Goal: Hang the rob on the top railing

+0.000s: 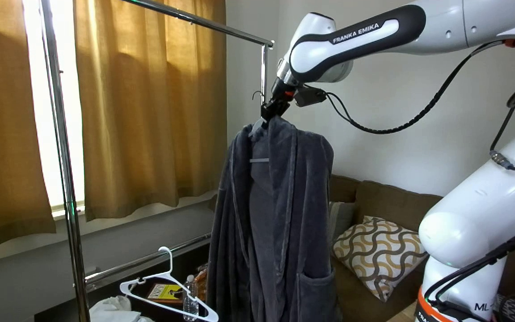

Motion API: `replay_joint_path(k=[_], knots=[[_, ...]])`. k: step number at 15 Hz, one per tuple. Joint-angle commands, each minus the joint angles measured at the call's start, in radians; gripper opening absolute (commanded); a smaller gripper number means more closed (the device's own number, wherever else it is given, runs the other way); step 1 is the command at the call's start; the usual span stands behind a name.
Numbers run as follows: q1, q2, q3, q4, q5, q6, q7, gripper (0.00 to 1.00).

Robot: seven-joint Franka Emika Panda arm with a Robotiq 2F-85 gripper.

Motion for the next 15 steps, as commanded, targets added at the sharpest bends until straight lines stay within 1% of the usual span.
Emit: replay_joint_path(k=[1, 6, 9, 15], knots=[[-0.015, -0.032, 0.018, 0.138, -0.061, -0.015, 0.065, 0.04], [-0.044, 0.009, 0.044, 0.307, -0.125, 0.017, 0.115, 0.04], [-0.061, 0.038, 0.059, 0.381, -0.172, 0.03, 0.129, 0.04], [-0.06, 0.131, 0.068, 0.519, -0.218, 0.07, 0.113, 0.04]])
